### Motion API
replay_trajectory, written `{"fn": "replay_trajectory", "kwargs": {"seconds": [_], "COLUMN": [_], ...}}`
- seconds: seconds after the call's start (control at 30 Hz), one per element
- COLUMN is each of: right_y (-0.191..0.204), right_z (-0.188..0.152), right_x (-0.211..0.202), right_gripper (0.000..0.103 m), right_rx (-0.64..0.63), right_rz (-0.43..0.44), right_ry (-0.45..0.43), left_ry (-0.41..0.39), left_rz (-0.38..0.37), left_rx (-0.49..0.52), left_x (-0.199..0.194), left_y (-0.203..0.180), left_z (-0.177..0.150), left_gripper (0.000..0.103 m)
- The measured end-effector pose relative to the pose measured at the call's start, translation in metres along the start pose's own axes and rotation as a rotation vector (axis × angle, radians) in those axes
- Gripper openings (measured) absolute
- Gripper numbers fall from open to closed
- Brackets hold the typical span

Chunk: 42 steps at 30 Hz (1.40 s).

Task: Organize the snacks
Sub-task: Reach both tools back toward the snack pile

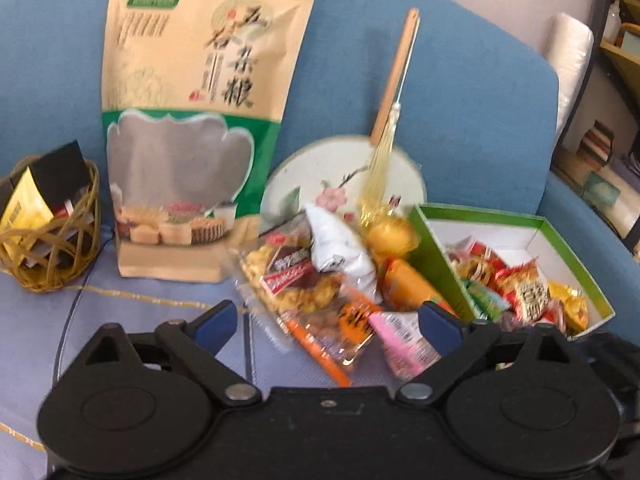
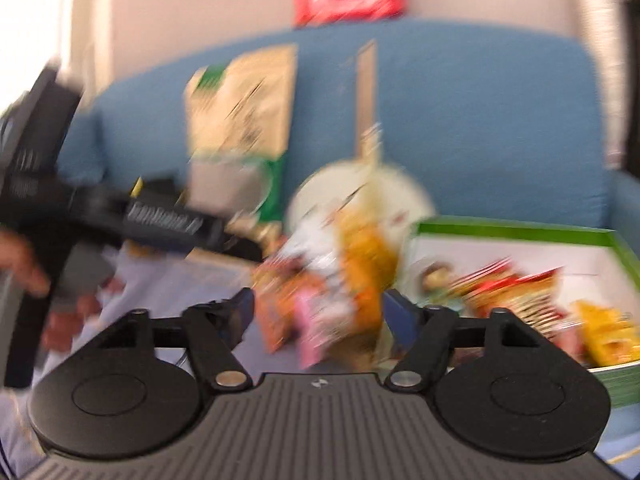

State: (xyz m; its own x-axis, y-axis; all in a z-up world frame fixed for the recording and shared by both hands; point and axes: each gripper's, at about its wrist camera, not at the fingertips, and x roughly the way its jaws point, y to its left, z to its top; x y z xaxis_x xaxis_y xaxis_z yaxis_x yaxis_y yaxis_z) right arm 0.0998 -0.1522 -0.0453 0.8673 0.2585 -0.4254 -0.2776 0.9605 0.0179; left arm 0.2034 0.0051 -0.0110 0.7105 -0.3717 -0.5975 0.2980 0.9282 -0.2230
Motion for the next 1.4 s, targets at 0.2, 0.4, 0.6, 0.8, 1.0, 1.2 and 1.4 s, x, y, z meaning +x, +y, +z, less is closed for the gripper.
{"fn": "replay_trajectory", "kwargs": {"seconds": [0.2, 0.4, 0.6, 0.8, 1.0, 1.2, 1.4], "right_y": [0.032, 0.036, 0.033, 0.040, 0.039, 0.029, 0.014], "right_z": [-0.013, -0.031, -0.023, -0.022, -0.031, -0.027, -0.019], "right_x": [0.041, 0.072, 0.057, 0.025, 0.038, 0.044, 0.044], "right_gripper": [0.087, 0.080, 0.012, 0.004, 0.044, 0.063, 0.088], "right_rx": [-0.256, -0.400, -0.399, -0.333, -0.284, -0.175, -0.051], "right_rz": [-0.112, -0.268, -0.199, -0.034, -0.073, -0.034, -0.036], "right_ry": [0.048, 0.075, 0.047, 0.052, 0.128, 0.215, 0.239], "left_ry": [0.007, 0.030, 0.059, 0.103, 0.121, 0.126, 0.145], "left_rz": [-0.028, -0.049, -0.079, -0.232, -0.233, -0.243, -0.272], "left_rx": [0.001, 0.014, 0.010, -0.096, 0.000, 0.001, 0.081], "left_x": [0.015, 0.039, 0.047, 0.037, 0.044, 0.071, 0.087], "left_y": [0.007, 0.012, 0.013, 0.020, -0.012, -0.031, -0.042], "left_z": [-0.004, -0.018, -0.022, -0.018, -0.018, -0.003, -0.007], "left_gripper": [0.103, 0.103, 0.103, 0.103, 0.103, 0.103, 0.103]}}
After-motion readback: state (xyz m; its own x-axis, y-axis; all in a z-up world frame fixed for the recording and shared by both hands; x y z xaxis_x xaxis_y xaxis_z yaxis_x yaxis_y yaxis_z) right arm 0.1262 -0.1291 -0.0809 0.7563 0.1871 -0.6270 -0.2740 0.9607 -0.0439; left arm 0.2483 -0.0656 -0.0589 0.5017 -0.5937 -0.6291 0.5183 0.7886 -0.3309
